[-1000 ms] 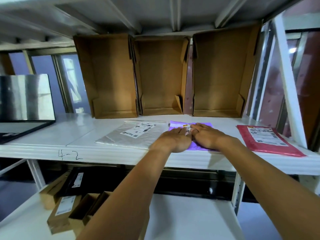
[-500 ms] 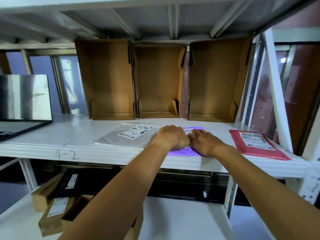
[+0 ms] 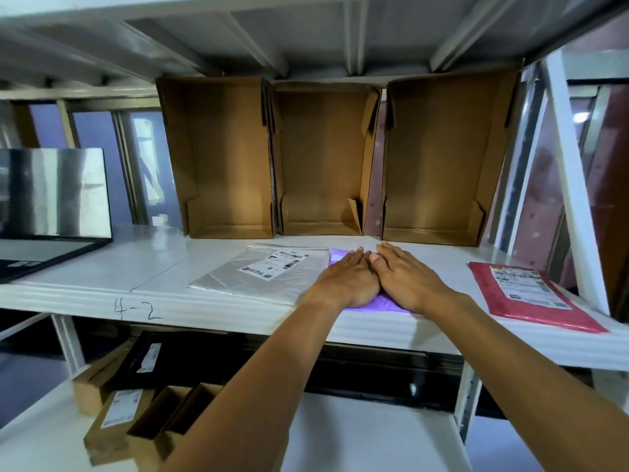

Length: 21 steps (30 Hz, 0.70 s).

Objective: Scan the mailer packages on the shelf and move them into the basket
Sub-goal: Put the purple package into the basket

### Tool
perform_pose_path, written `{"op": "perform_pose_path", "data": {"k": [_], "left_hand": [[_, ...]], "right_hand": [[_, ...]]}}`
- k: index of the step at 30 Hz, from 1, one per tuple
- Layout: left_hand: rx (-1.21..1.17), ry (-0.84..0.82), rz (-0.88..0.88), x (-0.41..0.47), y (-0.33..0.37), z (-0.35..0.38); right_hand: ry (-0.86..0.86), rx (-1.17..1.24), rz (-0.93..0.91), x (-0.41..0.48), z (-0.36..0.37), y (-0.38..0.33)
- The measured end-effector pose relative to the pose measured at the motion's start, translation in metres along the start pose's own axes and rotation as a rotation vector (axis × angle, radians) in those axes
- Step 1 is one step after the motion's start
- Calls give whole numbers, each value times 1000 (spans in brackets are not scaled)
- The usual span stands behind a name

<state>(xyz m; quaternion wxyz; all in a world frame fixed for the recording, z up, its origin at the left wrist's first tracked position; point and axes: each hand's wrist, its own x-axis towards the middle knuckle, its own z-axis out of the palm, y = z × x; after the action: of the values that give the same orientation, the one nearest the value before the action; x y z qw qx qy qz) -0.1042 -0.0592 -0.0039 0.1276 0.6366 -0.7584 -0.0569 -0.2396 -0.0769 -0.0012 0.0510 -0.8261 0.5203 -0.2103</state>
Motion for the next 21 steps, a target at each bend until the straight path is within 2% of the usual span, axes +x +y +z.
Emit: {"op": "perform_pose_path", "data": {"k": [15,21], "left_hand": [[-26,-110,-94,14,-10,-3],[-61,-61,-89,16,-11,-8]], "right_hand": [[-181,2,51,31,3,12],[-219,-46,93,38,-4,6]]}}
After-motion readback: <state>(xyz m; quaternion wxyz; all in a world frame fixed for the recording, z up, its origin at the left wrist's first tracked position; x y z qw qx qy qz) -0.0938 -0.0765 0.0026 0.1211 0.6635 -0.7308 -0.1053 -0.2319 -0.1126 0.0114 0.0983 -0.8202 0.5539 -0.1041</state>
